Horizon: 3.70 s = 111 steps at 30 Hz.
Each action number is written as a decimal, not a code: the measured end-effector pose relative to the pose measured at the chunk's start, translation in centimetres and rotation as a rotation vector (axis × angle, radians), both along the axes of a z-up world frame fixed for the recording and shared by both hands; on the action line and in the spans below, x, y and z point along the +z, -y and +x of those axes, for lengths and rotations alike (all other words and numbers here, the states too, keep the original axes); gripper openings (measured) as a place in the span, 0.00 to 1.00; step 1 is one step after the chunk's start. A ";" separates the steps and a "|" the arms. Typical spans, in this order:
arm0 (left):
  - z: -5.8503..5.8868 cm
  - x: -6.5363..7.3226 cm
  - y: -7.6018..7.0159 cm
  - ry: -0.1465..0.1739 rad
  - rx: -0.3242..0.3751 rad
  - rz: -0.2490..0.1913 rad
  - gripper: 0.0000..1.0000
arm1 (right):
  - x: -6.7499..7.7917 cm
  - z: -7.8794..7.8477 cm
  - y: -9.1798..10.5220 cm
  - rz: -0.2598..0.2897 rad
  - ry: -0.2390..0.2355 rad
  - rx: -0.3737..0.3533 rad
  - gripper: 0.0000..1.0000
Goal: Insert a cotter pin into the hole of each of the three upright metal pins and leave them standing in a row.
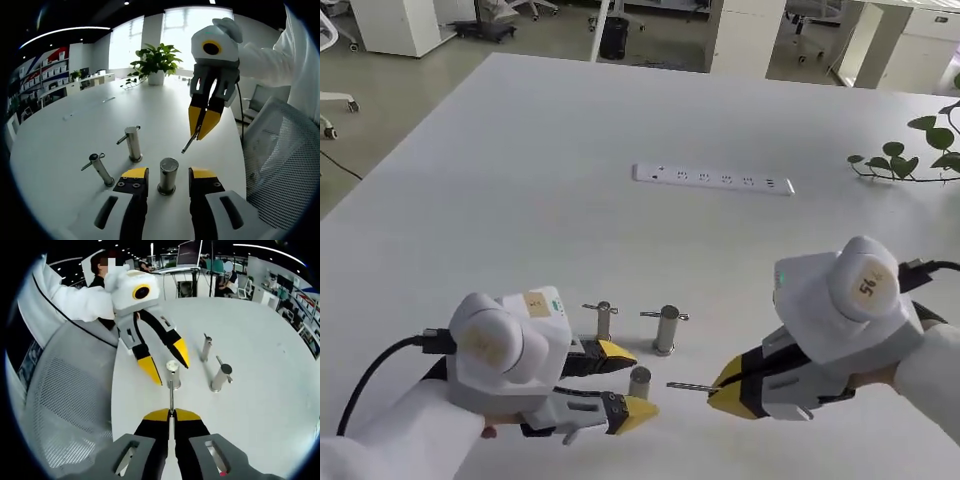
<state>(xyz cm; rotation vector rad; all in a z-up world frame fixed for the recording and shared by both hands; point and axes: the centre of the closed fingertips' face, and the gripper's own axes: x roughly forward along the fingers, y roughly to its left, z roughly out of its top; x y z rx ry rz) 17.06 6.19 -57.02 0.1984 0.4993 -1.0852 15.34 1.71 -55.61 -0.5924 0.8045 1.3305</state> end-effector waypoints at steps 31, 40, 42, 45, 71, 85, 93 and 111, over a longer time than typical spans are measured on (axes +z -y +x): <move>-0.3 -1.9 0.0 -0.057 0.021 0.015 0.12 | -0.8 0.6 -1.7 0.002 -0.005 0.008 0.00; -0.5 -1.9 -0.1 -0.062 0.016 0.023 0.12 | -1.9 0.9 -2.5 0.000 0.038 0.043 0.00; -0.5 -1.9 -0.1 -0.062 0.015 0.025 0.12 | -1.9 0.9 -2.9 0.002 0.046 0.059 0.00; -0.5 -1.9 -0.1 -0.074 0.020 0.015 0.12 | -2.0 1.0 -3.5 0.007 0.056 0.075 0.00; -0.7 -1.9 -0.1 -0.067 -0.018 0.033 0.12 | -2.0 0.6 -5.2 -0.114 0.195 0.343 0.00; -1.7 -1.2 -1.6 -0.127 -0.042 0.031 0.41 | -1.3 0.7 -5.3 0.005 0.162 0.202 0.14; -2.0 -0.3 -4.6 -0.165 0.016 0.009 0.71 | -0.9 0.5 -5.9 0.161 0.072 0.039 0.18; -4.8 1.7 -6.1 -0.148 0.023 -0.021 0.99 | -2.4 0.5 -7.0 0.204 0.029 -0.051 0.12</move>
